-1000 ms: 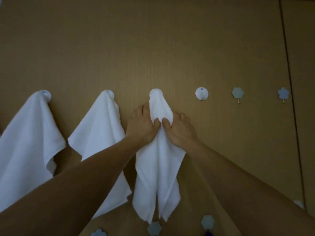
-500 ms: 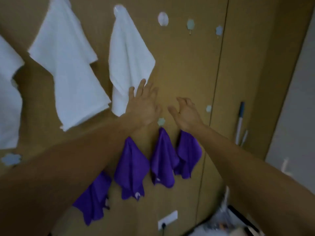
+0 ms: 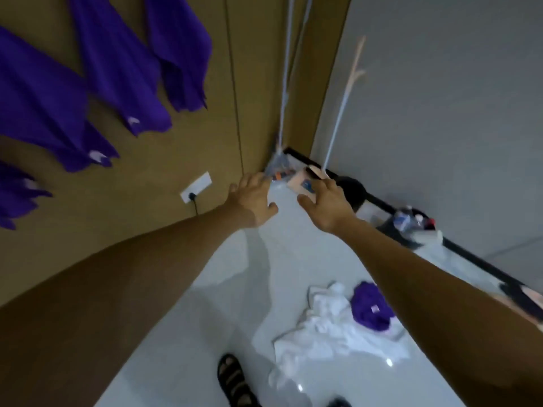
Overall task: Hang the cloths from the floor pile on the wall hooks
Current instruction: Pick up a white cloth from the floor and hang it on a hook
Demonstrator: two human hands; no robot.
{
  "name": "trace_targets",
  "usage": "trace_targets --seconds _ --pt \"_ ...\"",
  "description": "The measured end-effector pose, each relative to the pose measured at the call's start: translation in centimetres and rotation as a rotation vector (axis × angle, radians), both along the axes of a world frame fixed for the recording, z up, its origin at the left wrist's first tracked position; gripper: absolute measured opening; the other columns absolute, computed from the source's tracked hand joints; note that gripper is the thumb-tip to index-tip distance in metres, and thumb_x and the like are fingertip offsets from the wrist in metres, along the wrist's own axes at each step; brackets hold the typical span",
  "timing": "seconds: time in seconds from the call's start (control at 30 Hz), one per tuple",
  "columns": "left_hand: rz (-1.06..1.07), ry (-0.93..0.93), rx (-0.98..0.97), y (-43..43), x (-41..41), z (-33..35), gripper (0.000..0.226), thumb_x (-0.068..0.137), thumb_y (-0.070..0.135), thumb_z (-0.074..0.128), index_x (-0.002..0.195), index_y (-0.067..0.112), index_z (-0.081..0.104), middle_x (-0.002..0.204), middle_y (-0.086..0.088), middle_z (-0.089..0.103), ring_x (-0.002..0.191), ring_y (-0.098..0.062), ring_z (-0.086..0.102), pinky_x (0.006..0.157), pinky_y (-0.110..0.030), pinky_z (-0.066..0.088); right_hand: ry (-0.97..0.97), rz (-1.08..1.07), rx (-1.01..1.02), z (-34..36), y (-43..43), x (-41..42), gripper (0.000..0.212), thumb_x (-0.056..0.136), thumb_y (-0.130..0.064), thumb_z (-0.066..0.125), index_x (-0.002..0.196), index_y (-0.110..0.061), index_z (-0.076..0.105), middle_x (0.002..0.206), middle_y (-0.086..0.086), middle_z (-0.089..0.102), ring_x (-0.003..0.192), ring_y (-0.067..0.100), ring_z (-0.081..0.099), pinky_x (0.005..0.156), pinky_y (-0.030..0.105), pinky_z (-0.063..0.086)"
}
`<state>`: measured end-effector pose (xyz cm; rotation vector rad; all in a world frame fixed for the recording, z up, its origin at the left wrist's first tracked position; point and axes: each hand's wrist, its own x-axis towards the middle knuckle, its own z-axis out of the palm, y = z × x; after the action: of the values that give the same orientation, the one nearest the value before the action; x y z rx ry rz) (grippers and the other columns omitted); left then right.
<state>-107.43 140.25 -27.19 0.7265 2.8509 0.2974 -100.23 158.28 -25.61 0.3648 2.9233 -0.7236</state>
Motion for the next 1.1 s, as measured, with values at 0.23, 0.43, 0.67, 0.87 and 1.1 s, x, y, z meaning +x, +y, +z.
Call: trace_targets --seconds 0.23,0.43,0.67,0.87,1.1 --pt "-0.116 -0.332 -0.050 13.0 13.4 -18.1 0.069 0.091 0.045 0.050 0.149 0.017 0.024 0.157 -0.006 0.021 0.144 -0.026 0.016 0.112 -0.046 0.024 -0.268 -0.167 -0.097 -16.5 10.3 14.7 0.062 0.096 -0.043 0.048 0.148 -0.012 0.031 0.150 0.014 0.031 0.136 0.034 0.029 0.109 0.044 0.031" --pt "-0.134 -0.452 -0.044 15.2 20.4 -34.7 0.060 0.087 0.037 0.055 0.140 0.014 0.039 0.145 -0.008 0.040 0.134 -0.030 0.034 0.103 -0.043 0.036 -0.495 -0.220 -0.189 -34.3 12.7 23.2 0.061 0.094 -0.037 0.052 0.147 -0.016 0.031 0.148 0.010 0.033 0.135 0.031 0.030 0.107 0.045 0.036" --pt "-0.127 -0.561 -0.181 14.6 23.1 -57.1 0.056 0.091 0.038 0.050 0.140 0.015 0.035 0.148 -0.006 0.036 0.136 -0.029 0.032 0.106 -0.045 0.037 -0.616 -0.215 -0.221 -58.5 12.4 26.4 0.062 0.093 -0.032 0.054 0.148 -0.017 0.030 0.148 0.008 0.034 0.135 0.029 0.031 0.106 0.044 0.037" --pt "-0.071 -0.662 -0.199 12.0 25.4 -70.5 0.066 0.092 0.038 0.049 0.148 0.014 0.023 0.152 -0.006 0.028 0.137 -0.028 0.028 0.109 -0.043 0.033 -0.651 -0.173 -0.130 -73.8 11.2 26.9 0.066 0.089 -0.022 0.061 0.146 -0.017 0.028 0.147 0.007 0.033 0.134 0.029 0.031 0.102 0.043 0.039" --pt "0.081 -0.851 -0.173 7.7 27.0 -71.1 0.083 0.087 0.040 0.061 0.152 0.019 0.013 0.156 -0.006 0.020 0.140 -0.026 0.026 0.110 -0.039 0.031 -0.680 -0.111 0.080 -73.6 8.7 27.8 0.014 0.089 -0.032 0.045 0.091 -0.019 0.052 0.093 0.004 0.062 0.094 0.028 0.057 0.086 0.040 0.035"
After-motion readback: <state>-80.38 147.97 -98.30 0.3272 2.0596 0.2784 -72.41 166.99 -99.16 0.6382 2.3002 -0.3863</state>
